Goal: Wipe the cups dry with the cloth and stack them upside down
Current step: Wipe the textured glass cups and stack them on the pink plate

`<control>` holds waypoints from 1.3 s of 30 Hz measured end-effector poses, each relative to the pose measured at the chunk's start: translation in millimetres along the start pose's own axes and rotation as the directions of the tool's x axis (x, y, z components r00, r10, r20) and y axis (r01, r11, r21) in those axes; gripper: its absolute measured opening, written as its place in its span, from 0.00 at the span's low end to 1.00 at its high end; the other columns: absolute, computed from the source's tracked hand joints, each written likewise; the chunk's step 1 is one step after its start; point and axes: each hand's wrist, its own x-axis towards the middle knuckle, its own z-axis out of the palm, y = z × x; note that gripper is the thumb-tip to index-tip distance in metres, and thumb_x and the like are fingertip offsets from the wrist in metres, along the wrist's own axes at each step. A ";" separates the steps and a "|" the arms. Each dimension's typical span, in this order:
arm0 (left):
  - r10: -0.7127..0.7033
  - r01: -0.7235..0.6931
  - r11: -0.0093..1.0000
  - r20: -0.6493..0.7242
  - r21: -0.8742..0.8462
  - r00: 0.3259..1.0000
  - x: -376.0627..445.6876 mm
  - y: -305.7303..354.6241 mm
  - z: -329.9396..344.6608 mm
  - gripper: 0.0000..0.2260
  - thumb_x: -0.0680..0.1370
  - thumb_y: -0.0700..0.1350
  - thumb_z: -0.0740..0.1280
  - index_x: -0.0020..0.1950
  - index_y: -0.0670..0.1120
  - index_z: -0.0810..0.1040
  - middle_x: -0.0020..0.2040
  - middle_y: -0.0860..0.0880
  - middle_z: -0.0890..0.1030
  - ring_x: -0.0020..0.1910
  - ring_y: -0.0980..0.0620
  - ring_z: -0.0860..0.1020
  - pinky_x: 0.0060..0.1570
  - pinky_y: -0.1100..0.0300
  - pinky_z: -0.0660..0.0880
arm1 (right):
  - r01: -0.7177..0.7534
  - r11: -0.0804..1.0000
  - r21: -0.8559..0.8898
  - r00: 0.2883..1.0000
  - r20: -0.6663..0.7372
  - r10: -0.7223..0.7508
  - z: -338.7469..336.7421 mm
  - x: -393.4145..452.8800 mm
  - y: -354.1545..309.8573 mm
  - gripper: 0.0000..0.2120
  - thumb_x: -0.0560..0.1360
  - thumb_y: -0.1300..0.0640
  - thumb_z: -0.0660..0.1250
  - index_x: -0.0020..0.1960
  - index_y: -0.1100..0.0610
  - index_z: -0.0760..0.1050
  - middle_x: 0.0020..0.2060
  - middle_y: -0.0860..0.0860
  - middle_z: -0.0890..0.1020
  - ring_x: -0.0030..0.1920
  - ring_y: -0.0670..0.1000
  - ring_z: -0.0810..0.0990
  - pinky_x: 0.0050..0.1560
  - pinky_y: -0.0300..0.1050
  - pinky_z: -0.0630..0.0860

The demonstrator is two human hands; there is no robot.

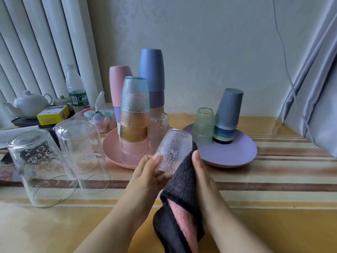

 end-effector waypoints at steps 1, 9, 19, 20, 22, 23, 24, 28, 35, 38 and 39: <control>0.041 -0.038 0.996 -0.032 0.076 0.999 -2.0 0.7 1.9 0.31 0.61 0.60 0.77 0.54 0.42 0.73 0.50 0.40 0.78 0.51 0.42 0.79 0.57 0.52 0.76 | 0.022 0.999 -0.032 0.999 -0.035 -0.023 -1.1 -0.1 1.1 0.39 0.64 0.24 0.59 0.67 0.46 0.70 0.65 0.46 0.75 0.68 0.47 0.71 0.72 0.55 0.62; 0.453 -0.348 0.712 -0.021 0.610 0.891 -13.1 -6.9 6.7 0.21 0.72 0.63 0.63 0.63 0.56 0.75 0.58 0.56 0.81 0.59 0.61 0.78 0.58 0.58 0.74 | 0.149 0.964 -0.221 0.969 -0.160 -0.186 -1.0 0.0 -5.2 0.20 0.71 0.41 0.53 0.62 0.41 0.68 0.55 0.26 0.72 0.55 0.22 0.68 0.53 0.17 0.62; 0.110 -0.149 0.931 0.131 0.334 0.985 -11.8 5.6 4.2 0.18 0.76 0.54 0.68 0.64 0.48 0.77 0.56 0.51 0.84 0.59 0.54 0.80 0.57 0.61 0.76 | 0.043 0.999 -0.006 0.989 -0.140 -0.043 -4.9 1.6 -9.5 0.32 0.67 0.30 0.60 0.63 0.49 0.75 0.60 0.49 0.80 0.62 0.51 0.77 0.66 0.55 0.69; 0.078 -0.116 0.952 0.142 0.284 0.987 -11.3 6.2 2.8 0.20 0.76 0.54 0.70 0.64 0.47 0.78 0.57 0.48 0.84 0.60 0.50 0.80 0.60 0.55 0.76 | 0.007 0.997 0.077 0.994 -0.112 0.001 -5.8 1.2 -12.9 0.30 0.69 0.33 0.61 0.63 0.51 0.75 0.58 0.53 0.81 0.60 0.53 0.79 0.63 0.54 0.73; 0.019 -0.043 0.990 0.174 0.136 0.985 -10.6 5.3 1.5 0.20 0.75 0.52 0.68 0.62 0.44 0.79 0.60 0.41 0.82 0.60 0.44 0.79 0.62 0.50 0.75 | -0.088 0.975 0.203 0.995 -0.026 0.095 -5.9 -1.4 -19.0 0.27 0.71 0.37 0.60 0.62 0.55 0.76 0.53 0.55 0.83 0.52 0.52 0.83 0.49 0.44 0.80; -0.009 0.000 0.999 0.191 0.048 0.982 -10.3 5.6 1.8 0.21 0.75 0.52 0.66 0.63 0.41 0.78 0.61 0.38 0.80 0.61 0.42 0.78 0.62 0.48 0.74 | -0.120 0.961 0.247 0.993 0.019 0.119 -5.6 -2.9 -20.5 0.28 0.70 0.38 0.59 0.61 0.55 0.76 0.51 0.55 0.84 0.48 0.51 0.84 0.43 0.41 0.81; -0.038 0.045 0.998 0.201 -0.031 0.979 -9.0 5.8 1.4 0.24 0.75 0.53 0.66 0.66 0.39 0.75 0.63 0.35 0.78 0.62 0.39 0.76 0.63 0.46 0.73 | -0.134 0.952 0.276 0.991 0.051 0.125 -6.7 -3.1 -19.1 0.29 0.69 0.39 0.58 0.61 0.55 0.76 0.50 0.55 0.84 0.48 0.50 0.84 0.41 0.39 0.80; -0.139 0.150 0.985 0.133 -0.079 0.981 -2.8 4.8 0.4 0.38 0.65 0.62 0.75 0.68 0.42 0.73 0.65 0.36 0.76 0.65 0.37 0.74 0.66 0.44 0.71 | -0.146 0.952 0.268 0.989 0.048 0.139 -3.8 -2.3 -15.5 0.29 0.68 0.38 0.57 0.61 0.54 0.76 0.52 0.53 0.84 0.53 0.50 0.82 0.49 0.42 0.80; 0.422 -0.292 0.757 -0.096 0.584 0.902 -9.2 -1.9 4.6 0.08 0.77 0.52 0.64 0.45 0.49 0.79 0.37 0.53 0.82 0.38 0.59 0.78 0.41 0.64 0.76 | 0.083 0.985 -0.152 0.953 -0.276 -0.123 -5.9 5.5 -6.2 0.28 0.68 0.31 0.58 0.61 0.44 0.74 0.57 0.38 0.79 0.61 0.39 0.75 0.68 0.49 0.68; 0.309 -0.282 0.808 0.036 0.518 0.950 -13.9 -4.5 12.0 0.15 0.76 0.57 0.66 0.58 0.51 0.77 0.50 0.58 0.84 0.51 0.65 0.80 0.50 0.70 0.74 | 0.135 0.977 -0.165 0.942 -0.284 -0.178 -1.9 3.6 -3.8 0.21 0.70 0.37 0.58 0.58 0.45 0.75 0.55 0.39 0.80 0.59 0.39 0.76 0.66 0.47 0.69; 0.268 -0.261 0.823 0.060 0.505 0.962 -14.1 -5.2 12.5 0.17 0.75 0.57 0.67 0.60 0.51 0.75 0.52 0.59 0.84 0.53 0.65 0.80 0.52 0.69 0.74 | 0.139 0.977 -0.160 0.943 -0.279 -0.180 -0.2 3.1 -3.1 0.21 0.70 0.37 0.59 0.57 0.45 0.75 0.54 0.40 0.81 0.59 0.40 0.77 0.66 0.49 0.70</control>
